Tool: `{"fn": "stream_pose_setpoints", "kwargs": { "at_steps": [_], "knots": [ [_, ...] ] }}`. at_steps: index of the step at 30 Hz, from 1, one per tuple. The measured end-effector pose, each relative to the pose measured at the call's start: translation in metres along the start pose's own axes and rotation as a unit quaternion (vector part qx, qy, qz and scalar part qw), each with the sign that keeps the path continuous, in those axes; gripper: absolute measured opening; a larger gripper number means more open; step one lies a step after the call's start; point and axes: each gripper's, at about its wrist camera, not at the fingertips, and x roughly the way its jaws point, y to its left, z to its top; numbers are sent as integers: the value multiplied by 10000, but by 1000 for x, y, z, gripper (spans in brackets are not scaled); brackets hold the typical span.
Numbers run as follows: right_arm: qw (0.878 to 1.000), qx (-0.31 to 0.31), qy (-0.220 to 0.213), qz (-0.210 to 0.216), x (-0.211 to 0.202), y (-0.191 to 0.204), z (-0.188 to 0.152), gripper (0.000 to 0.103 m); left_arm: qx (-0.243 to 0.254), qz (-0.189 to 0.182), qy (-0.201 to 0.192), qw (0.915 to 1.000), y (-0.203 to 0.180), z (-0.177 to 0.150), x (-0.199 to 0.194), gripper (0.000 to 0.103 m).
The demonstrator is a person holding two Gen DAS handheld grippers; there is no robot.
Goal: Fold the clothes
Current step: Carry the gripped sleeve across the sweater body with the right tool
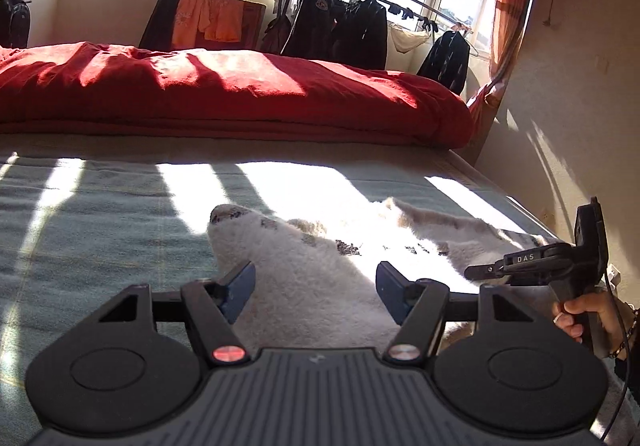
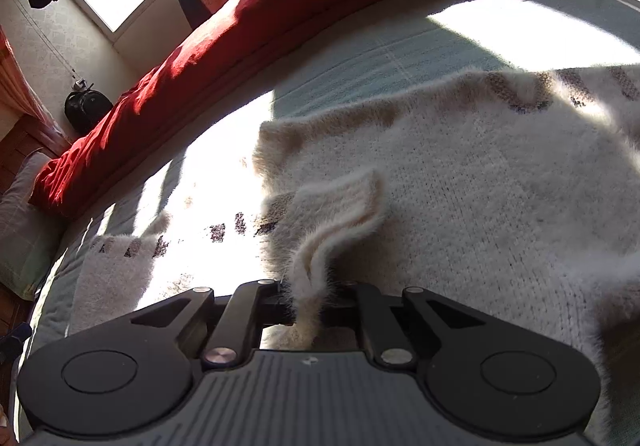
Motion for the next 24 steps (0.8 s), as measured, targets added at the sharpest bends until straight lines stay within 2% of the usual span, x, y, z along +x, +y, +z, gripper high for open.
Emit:
{"fn": "stream_pose_setpoints", "kwargs": {
  "at_steps": [1,2,5,7,11,15,18,22,24],
  "knots": [
    [10000,9,-2,23,1,0,0,9,-58,-75,138,9999,0,3,16,53],
    [10000,0,1,42,1,0,0,9,-25,-78,271,9996,-1,3,30,50],
    [9999,-60,16,83,1,0,1,9,138,268,732,9969,7,-13,68,49],
    [9998,-171,28,108,1,1,2,10,65,448,795,9958,20,-28,75,40],
    [9994,-334,31,130,2,1,1,11,16,493,761,9959,24,-28,68,39],
    [9990,-414,-5,153,2,0,0,11,359,665,417,9963,14,-5,61,39],
    [9991,-374,-29,182,3,-3,-1,11,277,864,440,9949,24,8,81,40],
    [9989,-404,-34,220,3,-4,-2,11,-30,1175,669,9908,48,2,112,40],
    [9987,-460,-43,197,3,-3,-3,11,2,1191,645,9908,47,2,111,41]
  ]
}}
